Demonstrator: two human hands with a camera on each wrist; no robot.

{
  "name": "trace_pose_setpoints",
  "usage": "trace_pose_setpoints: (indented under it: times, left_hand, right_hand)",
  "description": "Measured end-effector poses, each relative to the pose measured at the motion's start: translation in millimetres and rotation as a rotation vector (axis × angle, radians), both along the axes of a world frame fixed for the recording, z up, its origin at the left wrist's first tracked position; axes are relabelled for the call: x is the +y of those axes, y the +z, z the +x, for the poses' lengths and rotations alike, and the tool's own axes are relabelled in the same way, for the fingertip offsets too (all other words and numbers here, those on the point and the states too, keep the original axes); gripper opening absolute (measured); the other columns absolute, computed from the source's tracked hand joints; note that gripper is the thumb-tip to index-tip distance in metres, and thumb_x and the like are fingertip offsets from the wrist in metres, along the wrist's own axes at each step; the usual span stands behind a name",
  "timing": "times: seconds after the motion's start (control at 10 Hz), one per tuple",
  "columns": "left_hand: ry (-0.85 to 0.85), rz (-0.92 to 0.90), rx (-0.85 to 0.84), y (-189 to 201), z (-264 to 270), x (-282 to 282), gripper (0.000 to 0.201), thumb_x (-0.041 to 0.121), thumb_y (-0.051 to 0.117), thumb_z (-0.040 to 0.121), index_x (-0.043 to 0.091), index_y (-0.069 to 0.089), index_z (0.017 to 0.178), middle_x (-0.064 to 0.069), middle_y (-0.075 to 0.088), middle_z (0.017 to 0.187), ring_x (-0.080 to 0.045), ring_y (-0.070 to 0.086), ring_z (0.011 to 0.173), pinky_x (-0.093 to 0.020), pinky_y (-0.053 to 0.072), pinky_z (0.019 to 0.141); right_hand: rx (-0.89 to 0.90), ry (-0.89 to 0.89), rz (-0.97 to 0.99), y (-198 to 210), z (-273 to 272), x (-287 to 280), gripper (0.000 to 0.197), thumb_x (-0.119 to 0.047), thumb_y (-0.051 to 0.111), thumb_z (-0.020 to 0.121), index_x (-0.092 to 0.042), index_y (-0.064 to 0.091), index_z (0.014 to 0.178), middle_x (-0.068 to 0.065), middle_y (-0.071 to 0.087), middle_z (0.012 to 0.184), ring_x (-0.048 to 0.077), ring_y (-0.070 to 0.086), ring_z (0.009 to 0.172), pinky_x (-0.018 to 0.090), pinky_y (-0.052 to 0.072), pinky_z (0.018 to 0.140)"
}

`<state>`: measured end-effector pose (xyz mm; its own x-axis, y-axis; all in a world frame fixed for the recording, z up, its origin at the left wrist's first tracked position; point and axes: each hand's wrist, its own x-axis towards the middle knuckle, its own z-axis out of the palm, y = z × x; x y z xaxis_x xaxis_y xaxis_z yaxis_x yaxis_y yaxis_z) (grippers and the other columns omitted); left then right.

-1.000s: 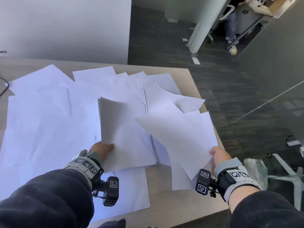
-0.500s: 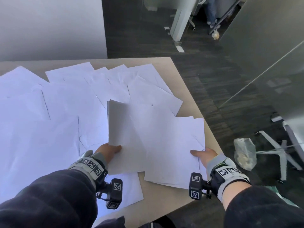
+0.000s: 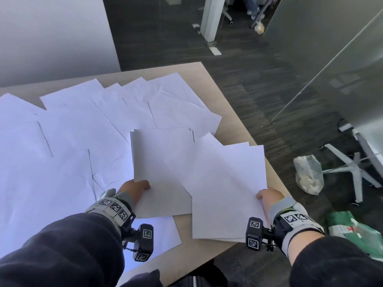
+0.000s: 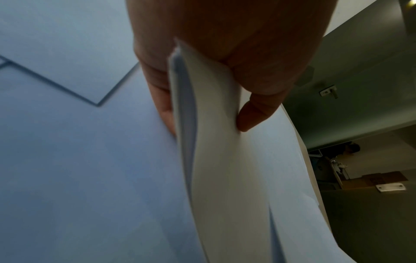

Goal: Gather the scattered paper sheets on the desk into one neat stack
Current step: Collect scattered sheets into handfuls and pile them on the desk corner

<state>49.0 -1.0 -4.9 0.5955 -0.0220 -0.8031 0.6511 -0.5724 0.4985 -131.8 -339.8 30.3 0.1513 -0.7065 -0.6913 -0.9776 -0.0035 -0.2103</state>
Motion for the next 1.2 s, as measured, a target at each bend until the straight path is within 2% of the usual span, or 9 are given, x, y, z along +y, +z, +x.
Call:
trace_pose_setpoints:
  times: [0.1, 0.2, 0.3, 0.5, 0.6, 0.7, 0.9, 1.1, 1.2]
  left_hand:
    - [-0.010, -0.002, -0.010, -0.4, -1.7, 1.3, 0.021, 0.026, 0.060, 0.092, 0.015, 0.063, 0.110, -0.008, 0.065, 0.087, -0.026, 0.060, 0.078, -0.034, 0.043, 0.079]
    - [0.001, -0.011, -0.003, -1.9, -2.9, 4.0, 0.020, 0.024, 0.060, 0.093, 0.014, 0.062, 0.110, -0.008, 0.066, 0.087, -0.026, 0.060, 0.077, -0.033, 0.042, 0.079]
    - [0.024, -0.029, 0.013, -1.3, -4.4, 7.2, 0.017, 0.024, 0.062, 0.092, 0.017, 0.064, 0.106, -0.009, 0.068, 0.089, -0.028, 0.064, 0.082, -0.039, 0.048, 0.097]
    - [0.133, -0.096, 0.046, -3.5, -6.9, 7.9, 0.025, 0.033, 0.062, 0.093, 0.016, 0.063, 0.112, -0.006, 0.070, 0.091, -0.029, 0.066, 0.088, -0.039, 0.047, 0.100]
    - [0.189, -0.087, 0.040, -3.0, -7.5, 8.3, 0.042, 0.056, 0.061, 0.091, 0.020, 0.062, 0.112, -0.001, 0.069, 0.100, -0.027, 0.063, 0.105, -0.040, 0.037, 0.112]
    - [0.117, -0.120, 0.001, -4.1, -9.3, 8.3, 0.044, 0.057, 0.066, 0.087, 0.019, 0.069, 0.108, -0.001, 0.076, 0.094, -0.026, 0.071, 0.094, -0.042, 0.046, 0.107]
    - [0.001, -0.066, -0.033, -4.6, -9.2, 9.1, 0.022, 0.024, 0.073, 0.089, 0.015, 0.067, 0.108, -0.005, 0.073, 0.091, -0.028, 0.070, 0.086, -0.033, 0.052, 0.087]
    - [0.003, -0.028, 0.001, 2.2, -4.8, 13.9, 0.012, -0.003, 0.058, 0.082, 0.003, 0.061, 0.092, -0.017, 0.065, 0.080, -0.031, 0.063, 0.072, -0.033, 0.051, 0.066]
    - [-0.051, -0.036, 0.022, 6.8, 0.1, 16.2, 0.032, -0.002, 0.057, 0.066, -0.002, 0.064, 0.097, -0.028, 0.070, 0.096, -0.042, 0.070, 0.091, -0.051, 0.059, 0.088]
  right_hand:
    - [-0.265, -0.241, 0.050, -6.1, -16.5, -5.2, 0.018, -0.005, 0.057, 0.088, -0.015, 0.052, 0.074, 0.009, 0.050, 0.094, 0.022, 0.049, 0.081, 0.024, 0.039, 0.061]
    - [-0.287, -0.320, 0.052, -4.5, -13.6, -4.5, 0.021, -0.010, 0.059, 0.082, -0.014, 0.047, 0.066, 0.007, 0.045, 0.075, 0.020, 0.041, 0.061, 0.025, 0.036, 0.059]
    - [-0.361, -0.385, -0.012, -21.6, -9.7, -12.1, 0.015, -0.022, 0.053, 0.058, -0.008, 0.050, 0.062, 0.016, 0.050, 0.079, 0.026, 0.047, 0.073, 0.036, 0.041, 0.072]
    - [-0.458, -0.177, 0.132, -43.7, 19.4, 11.9, 0.013, -0.012, 0.066, 0.066, -0.015, 0.067, 0.078, 0.013, 0.071, 0.091, 0.037, 0.065, 0.091, 0.050, 0.050, 0.093]
    - [-0.443, -0.058, 0.245, -42.6, 36.5, 42.9, 0.041, -0.013, 0.070, 0.068, -0.007, 0.067, 0.108, 0.015, 0.071, 0.106, 0.037, 0.066, 0.100, 0.052, 0.051, 0.094]
    - [-0.431, 0.041, 0.301, -33.9, 45.2, 66.6, 0.028, 0.006, 0.061, 0.085, 0.007, 0.062, 0.114, 0.019, 0.068, 0.098, 0.034, 0.064, 0.088, 0.036, 0.052, 0.077]
    - [-0.522, 0.126, 0.409, -25.5, 50.0, 76.1, 0.025, 0.002, 0.066, 0.086, 0.001, 0.066, 0.111, 0.014, 0.071, 0.101, 0.023, 0.068, 0.084, 0.023, 0.052, 0.067]
    - [-0.540, 0.045, 0.423, -20.8, 54.0, 76.5, 0.017, -0.025, 0.066, 0.091, -0.013, 0.069, 0.103, 0.001, 0.073, 0.096, 0.021, 0.064, 0.092, 0.029, 0.045, 0.071]
    - [-0.543, -0.004, 0.377, -23.2, 58.4, 77.2, 0.010, -0.027, 0.063, 0.093, -0.018, 0.067, 0.089, 0.000, 0.069, 0.091, 0.018, 0.061, 0.084, 0.030, 0.045, 0.072]
